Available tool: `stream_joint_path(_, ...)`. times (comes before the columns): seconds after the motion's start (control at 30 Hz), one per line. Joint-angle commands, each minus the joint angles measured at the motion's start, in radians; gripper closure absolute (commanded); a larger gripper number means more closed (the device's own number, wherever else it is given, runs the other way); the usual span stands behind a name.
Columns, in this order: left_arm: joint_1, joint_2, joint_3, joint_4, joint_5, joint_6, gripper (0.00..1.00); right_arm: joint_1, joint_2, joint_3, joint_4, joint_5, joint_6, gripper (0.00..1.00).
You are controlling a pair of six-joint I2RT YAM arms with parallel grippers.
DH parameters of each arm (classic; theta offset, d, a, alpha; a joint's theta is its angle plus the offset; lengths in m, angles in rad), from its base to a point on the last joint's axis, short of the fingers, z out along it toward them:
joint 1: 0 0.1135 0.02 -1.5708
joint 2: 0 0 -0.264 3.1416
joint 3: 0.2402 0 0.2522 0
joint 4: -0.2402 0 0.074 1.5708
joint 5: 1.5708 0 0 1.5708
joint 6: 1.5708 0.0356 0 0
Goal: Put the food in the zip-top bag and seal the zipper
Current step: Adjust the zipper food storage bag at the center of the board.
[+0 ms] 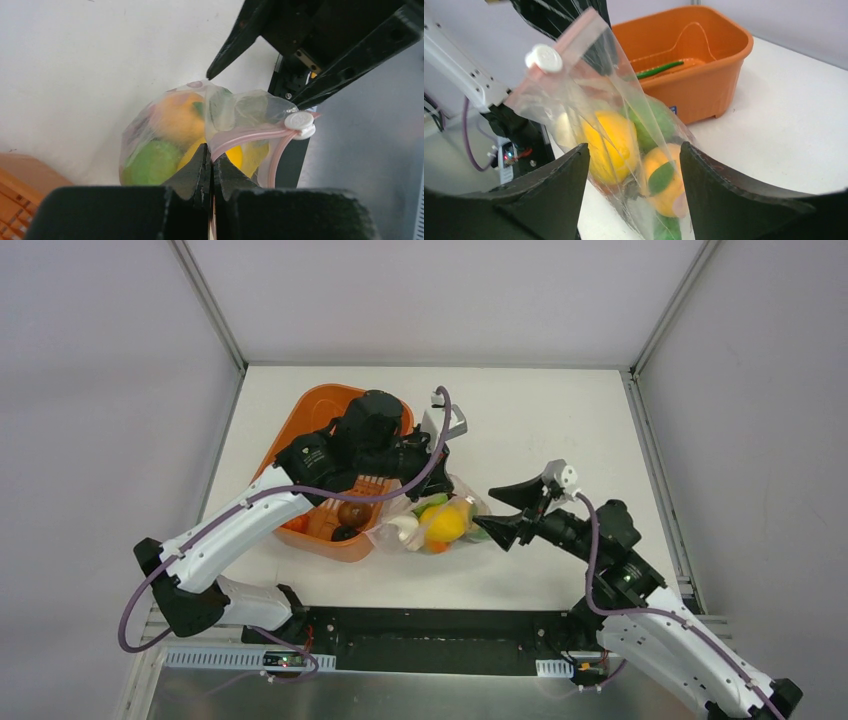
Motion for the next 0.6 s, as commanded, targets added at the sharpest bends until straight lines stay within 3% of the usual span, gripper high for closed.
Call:
stream_joint_path(0.0,0.005,0.012,0.052,-0.004,0.075,0.006,1.0,0.006,0.043,-0.047,0.184,-0.076,-0.102,0.3)
stream_joint_path(0.47,0.005,0.032,0.055,-0.017,0.088,0.006,1.0,0.007,0.098,0.064,0.168,-0.22,-0.251,0.29)
stream_joint_path(0.57,0.005,0.034,0.055,-0.01,0.094,0.006,1.0,0.007,0.101,0.067,0.197,-0.252,-0.24,0.34)
